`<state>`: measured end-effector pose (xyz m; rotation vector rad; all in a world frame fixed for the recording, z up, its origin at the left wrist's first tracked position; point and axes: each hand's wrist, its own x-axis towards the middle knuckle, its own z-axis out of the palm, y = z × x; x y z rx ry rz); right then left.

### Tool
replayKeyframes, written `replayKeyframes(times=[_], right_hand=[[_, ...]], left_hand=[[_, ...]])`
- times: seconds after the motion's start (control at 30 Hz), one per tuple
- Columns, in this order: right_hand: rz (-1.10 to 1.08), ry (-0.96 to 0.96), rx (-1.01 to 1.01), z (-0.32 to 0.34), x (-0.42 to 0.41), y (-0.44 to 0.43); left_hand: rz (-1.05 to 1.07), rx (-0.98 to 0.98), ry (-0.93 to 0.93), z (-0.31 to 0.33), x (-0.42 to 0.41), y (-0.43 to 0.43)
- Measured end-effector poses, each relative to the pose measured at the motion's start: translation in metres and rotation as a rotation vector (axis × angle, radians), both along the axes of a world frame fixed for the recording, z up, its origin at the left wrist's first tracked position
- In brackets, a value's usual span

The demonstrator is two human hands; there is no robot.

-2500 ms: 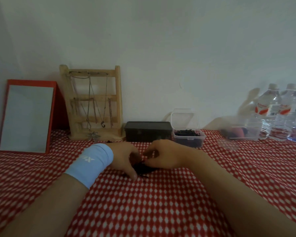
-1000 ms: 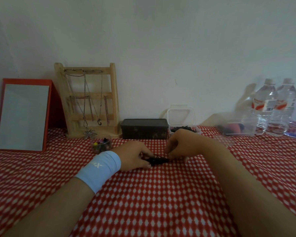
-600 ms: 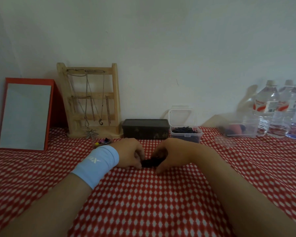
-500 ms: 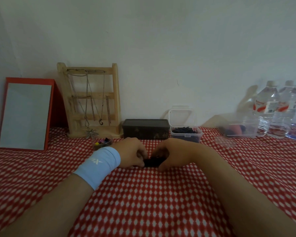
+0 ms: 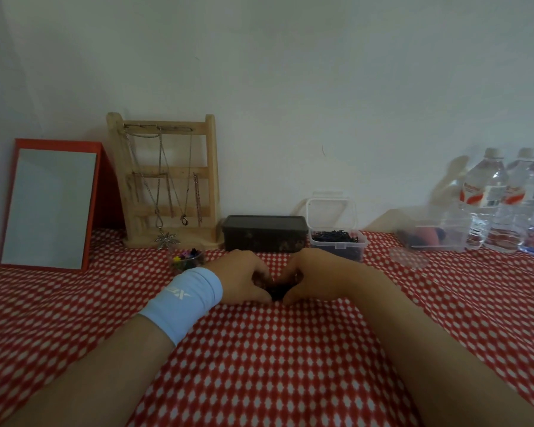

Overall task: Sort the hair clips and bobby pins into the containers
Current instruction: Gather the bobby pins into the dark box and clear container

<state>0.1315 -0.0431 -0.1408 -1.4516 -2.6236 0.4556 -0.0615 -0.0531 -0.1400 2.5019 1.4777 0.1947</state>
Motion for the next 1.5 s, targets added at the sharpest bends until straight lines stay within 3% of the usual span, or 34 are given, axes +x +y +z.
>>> replayKeyframes(times=[0.2,0.4,0.63,1.0,1.23,1.4,1.5], right_hand=[[-0.003,-0.101,0.038,0.000,-0.006,-0.001],[-0.036,-0.320,0.065,0.010,-0.023,-0.001],[-0.063,-0.263,0.071,0.005,-0.021,-0.010],[-0.072,-0.260,0.047,-0.002,-0.017,-0.013],[-0.198,0.180,-0.125,0.012,0.014,-0.004],[-0.160,0.690,-0.405,0.001,0.017,0.006],[-0.116,0.877,-0.557,-0.002,0.013,0.006]], left_hand=[[0.034,0.026,0.007,0.001,-0.002,0.001],[0.034,0.003,-0.023,0.002,-0.004,-0.001],[0.013,0.046,0.105,0.004,-0.009,0.003],[-0.007,-0.013,-0.214,-0.002,-0.019,0.006],[0.106,0.062,-0.736,0.005,-0.010,0.005],[0.009,0.057,-0.796,0.005,-0.002,0.004],[-0.037,0.093,-0.670,0.006,0.005,0.003]])
